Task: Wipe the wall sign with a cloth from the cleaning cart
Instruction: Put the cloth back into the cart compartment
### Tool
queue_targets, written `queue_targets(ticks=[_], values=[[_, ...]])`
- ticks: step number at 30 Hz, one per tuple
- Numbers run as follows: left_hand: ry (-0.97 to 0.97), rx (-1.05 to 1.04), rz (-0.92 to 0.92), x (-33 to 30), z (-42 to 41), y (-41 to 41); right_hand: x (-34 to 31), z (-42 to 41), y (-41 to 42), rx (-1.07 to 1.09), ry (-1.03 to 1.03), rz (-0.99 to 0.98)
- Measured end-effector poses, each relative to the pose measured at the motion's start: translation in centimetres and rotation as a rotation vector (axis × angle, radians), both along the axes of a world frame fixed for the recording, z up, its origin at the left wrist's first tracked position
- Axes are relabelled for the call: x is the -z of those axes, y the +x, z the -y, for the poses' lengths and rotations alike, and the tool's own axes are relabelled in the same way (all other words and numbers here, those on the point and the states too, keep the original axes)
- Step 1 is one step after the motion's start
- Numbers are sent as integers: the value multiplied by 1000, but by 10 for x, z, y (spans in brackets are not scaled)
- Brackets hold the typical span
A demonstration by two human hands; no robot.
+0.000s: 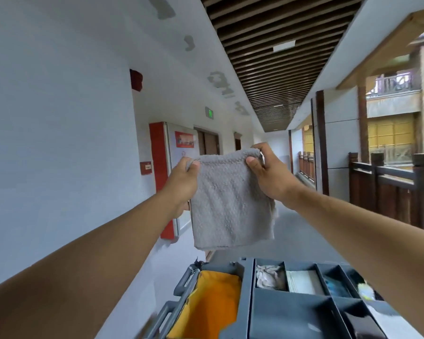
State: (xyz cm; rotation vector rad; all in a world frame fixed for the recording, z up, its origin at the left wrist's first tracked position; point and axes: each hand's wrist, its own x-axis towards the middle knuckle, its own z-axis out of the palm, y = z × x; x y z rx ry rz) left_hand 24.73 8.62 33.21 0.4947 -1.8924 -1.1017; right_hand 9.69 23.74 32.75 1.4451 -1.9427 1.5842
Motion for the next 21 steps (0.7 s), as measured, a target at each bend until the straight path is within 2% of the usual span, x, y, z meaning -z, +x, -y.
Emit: queue_targets(ticks=[5, 10, 14, 21], values=[[177, 280, 60, 52, 7, -95, 54, -15, -71, 147, 106, 70], [306, 530, 40, 97, 15, -165, 92, -28, -125, 300, 111, 153], [455, 622, 204, 131, 21, -204, 124, -27, -157, 376, 129, 212], [662, 844, 233, 195, 38, -261, 183, -25, -207, 464, 133, 279]])
